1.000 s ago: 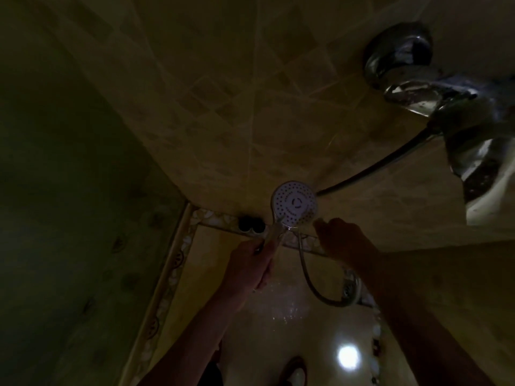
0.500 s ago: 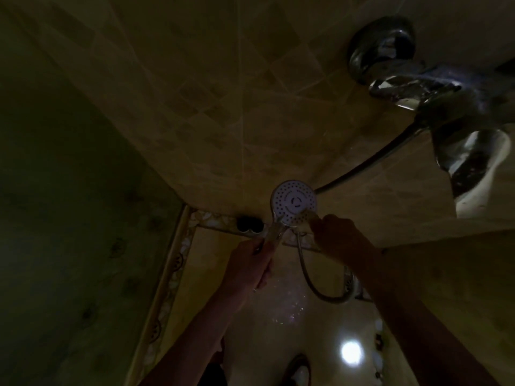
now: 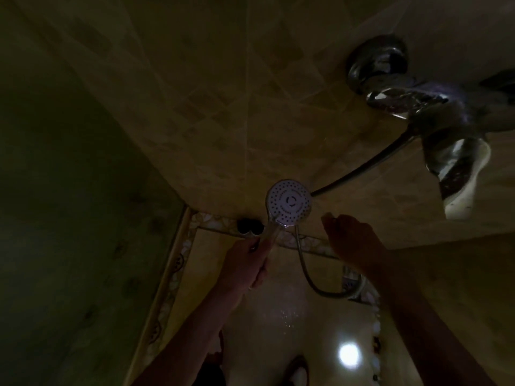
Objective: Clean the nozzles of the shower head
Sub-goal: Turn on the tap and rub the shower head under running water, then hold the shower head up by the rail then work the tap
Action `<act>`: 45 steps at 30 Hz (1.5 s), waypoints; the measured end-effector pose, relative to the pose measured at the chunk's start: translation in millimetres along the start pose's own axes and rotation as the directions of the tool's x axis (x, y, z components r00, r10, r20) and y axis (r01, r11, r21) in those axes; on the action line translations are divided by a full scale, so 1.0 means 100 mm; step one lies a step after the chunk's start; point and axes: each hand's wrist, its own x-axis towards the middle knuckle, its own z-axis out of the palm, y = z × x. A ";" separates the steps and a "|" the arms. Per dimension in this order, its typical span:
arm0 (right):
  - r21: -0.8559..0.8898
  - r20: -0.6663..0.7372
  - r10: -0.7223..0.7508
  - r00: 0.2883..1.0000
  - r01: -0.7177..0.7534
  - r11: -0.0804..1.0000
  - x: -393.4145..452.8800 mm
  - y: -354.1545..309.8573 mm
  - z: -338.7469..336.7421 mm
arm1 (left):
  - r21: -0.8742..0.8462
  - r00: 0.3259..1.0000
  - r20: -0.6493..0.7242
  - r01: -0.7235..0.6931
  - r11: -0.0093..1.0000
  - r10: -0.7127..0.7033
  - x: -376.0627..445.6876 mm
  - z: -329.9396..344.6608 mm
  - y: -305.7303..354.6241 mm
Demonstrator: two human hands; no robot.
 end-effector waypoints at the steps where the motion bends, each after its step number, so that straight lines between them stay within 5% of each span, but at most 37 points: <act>1: 0.027 -0.046 -0.010 0.999 0.012 1.000 -0.07 0.05 0.01 | -0.018 1.000 0.003 0.000 1.000 0.000 -0.02 -0.01 0.00; 5: 0.099 -0.225 0.074 0.972 -0.053 0.994 -0.28 0.16 -0.18 | -0.044 1.000 0.015 -0.021 0.999 0.022 -0.11 -0.06 0.09; 9: 0.085 -0.265 -0.011 0.964 0.034 0.996 -0.46 0.26 -0.58 | -0.028 0.999 0.003 -0.041 0.999 0.041 -0.21 -0.08 0.25; 14: -0.078 -0.167 0.005 0.986 -0.019 0.997 -0.50 0.29 -0.79 | -0.042 0.996 -0.009 -0.086 0.995 0.085 -0.33 -0.05 0.47; 29: 0.185 -0.122 0.078 0.989 -0.054 0.981 -0.80 0.18 -0.96 | -0.077 0.994 -0.052 -0.095 0.992 0.092 -0.94 0.01 1.07; 34: 0.531 -0.156 0.078 0.985 0.017 0.847 -1.21 -0.04 -1.11 | -0.061 0.992 -0.011 -0.126 0.990 0.126 -1.16 0.03 1.45; 45: 0.744 -0.277 -0.007 0.961 0.219 0.631 -2.18 -0.41 -1.61 | -0.151 0.897 0.076 -0.422 0.894 0.436 -1.87 0.48 2.62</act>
